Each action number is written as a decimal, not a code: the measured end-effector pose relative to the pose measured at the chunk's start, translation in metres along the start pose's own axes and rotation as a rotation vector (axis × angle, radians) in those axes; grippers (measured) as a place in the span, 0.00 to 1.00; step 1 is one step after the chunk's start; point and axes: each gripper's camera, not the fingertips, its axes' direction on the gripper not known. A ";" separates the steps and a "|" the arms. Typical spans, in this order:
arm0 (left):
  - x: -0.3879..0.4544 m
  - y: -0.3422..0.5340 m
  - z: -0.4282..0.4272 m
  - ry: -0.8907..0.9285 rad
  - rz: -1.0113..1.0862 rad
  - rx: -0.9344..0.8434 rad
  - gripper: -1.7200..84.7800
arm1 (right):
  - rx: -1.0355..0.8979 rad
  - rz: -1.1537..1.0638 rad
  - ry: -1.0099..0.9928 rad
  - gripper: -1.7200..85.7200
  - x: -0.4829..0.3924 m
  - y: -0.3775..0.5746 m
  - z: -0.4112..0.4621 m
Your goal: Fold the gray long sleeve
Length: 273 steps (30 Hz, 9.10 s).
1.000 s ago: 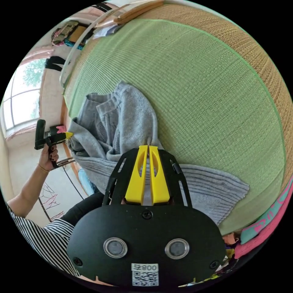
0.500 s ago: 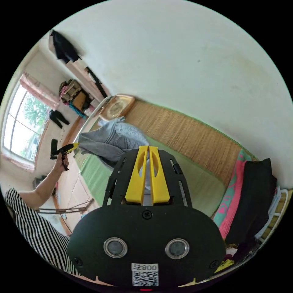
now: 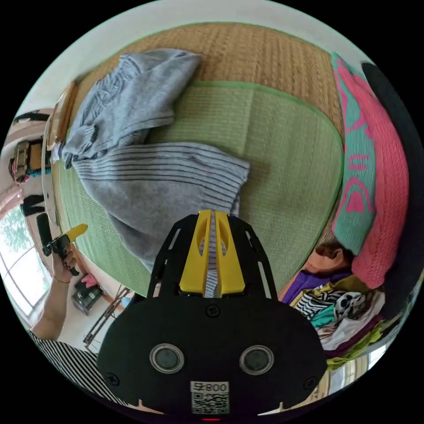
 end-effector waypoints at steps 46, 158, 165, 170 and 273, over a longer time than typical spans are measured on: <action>-0.068 0.082 -0.049 -0.267 -0.326 0.082 0.10 | -0.001 -0.490 -0.397 0.02 -0.105 -0.030 0.132; 0.049 -0.253 -0.192 -0.517 -0.123 0.180 0.06 | 0.360 -0.197 0.060 0.01 0.001 -0.045 -0.105; 0.055 -0.285 -0.187 -0.555 -0.105 0.152 0.06 | 0.313 -0.281 0.269 0.02 0.016 -0.081 -0.135; 0.075 -0.303 -0.187 -0.566 -0.045 0.209 0.06 | 0.321 -0.261 0.140 0.02 0.022 -0.095 -0.163; -0.053 -0.387 -0.050 -0.355 -0.070 0.490 0.02 | 0.523 -0.208 -0.254 0.02 0.095 -0.039 0.014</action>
